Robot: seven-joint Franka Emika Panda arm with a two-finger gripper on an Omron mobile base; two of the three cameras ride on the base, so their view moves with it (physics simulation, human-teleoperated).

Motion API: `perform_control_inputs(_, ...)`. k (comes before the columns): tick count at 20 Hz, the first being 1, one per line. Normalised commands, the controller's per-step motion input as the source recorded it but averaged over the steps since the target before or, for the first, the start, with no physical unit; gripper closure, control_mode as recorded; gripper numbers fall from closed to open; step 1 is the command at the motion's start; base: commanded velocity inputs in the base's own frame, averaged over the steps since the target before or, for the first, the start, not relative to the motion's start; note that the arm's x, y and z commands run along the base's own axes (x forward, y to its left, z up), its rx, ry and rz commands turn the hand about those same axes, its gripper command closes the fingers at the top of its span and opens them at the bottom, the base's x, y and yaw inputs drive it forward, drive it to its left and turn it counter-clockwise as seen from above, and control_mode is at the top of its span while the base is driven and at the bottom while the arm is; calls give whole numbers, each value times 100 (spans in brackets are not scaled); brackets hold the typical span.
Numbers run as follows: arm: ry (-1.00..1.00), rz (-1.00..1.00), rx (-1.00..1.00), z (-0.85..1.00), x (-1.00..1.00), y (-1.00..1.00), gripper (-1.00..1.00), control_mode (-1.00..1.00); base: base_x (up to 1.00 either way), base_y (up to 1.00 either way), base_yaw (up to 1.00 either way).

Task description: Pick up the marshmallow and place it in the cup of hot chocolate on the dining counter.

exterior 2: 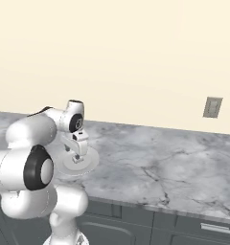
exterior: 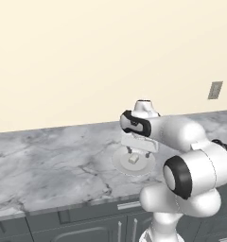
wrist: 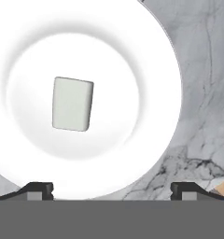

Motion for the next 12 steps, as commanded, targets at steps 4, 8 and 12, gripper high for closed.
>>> perform_control_inputs(4, 0, 0, 0, -23, 3, 0, -100, -100, 0, 0, 0)
perform_control_inputs(8, 0, 0, 0, -28, 7, 0, -100, -100, 0, 0, 0)
perform_control_inputs(12, 0, 0, 0, -25, 25, 0, -100, -100, 0, 0, 0)
